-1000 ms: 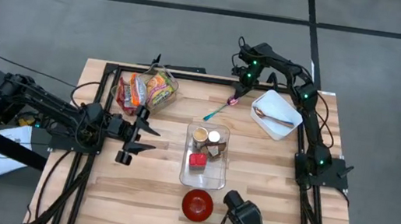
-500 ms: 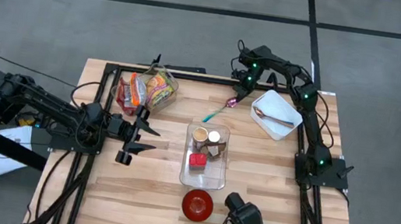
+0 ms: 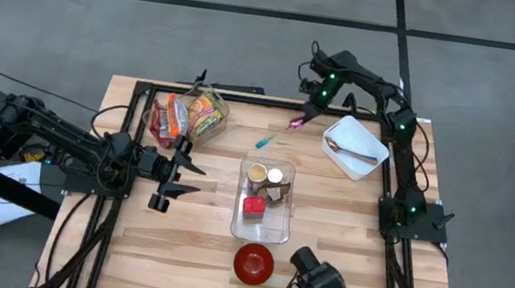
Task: Pick & Place Food Item
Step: Put the blue spoon into the white bin
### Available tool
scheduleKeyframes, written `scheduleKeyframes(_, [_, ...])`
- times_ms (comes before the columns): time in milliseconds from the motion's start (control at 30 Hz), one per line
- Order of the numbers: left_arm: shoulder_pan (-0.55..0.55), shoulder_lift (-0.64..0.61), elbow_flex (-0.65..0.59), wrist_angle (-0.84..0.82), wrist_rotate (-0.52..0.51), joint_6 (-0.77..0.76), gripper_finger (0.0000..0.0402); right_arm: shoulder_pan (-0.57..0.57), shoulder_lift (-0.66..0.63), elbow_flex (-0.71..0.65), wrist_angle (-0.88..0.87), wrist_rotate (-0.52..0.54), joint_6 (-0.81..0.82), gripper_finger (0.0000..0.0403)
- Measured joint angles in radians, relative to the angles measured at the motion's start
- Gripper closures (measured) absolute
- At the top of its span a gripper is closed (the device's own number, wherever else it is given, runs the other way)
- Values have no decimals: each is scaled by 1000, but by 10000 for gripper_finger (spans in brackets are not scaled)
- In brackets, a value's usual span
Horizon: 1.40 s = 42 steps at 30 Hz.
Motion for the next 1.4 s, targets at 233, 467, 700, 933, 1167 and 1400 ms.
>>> scheduleKeyframes(233, [0, 0, 0, 0, 0, 0, 234, 19, -173, 0, 0, 10, 23, 403])
scheduleKeyframes(467, [0, 0, 0, 0, 0, 0, 234, 56, -296, 0, -40, 67, 38, 403])
scheduleKeyframes(700, [0, 0, 0, 1, 0, 7, 234, 64, -394, 0, -125, 175, 88, 403])
scheduleKeyframes(933, [0, 0, 0, 11, 0, 31, 234, 74, -474, 0, -192, 238, 141, 403])
scheduleKeyframes(1167, [0, 0, 0, 19, 0, 67, 234, 112, -527, 0, -251, 355, 210, 403])
scheduleKeyframes(1400, [0, 0, 0, 49, 0, 102, 234, 176, -603, 0, -251, 441, 276, 403])
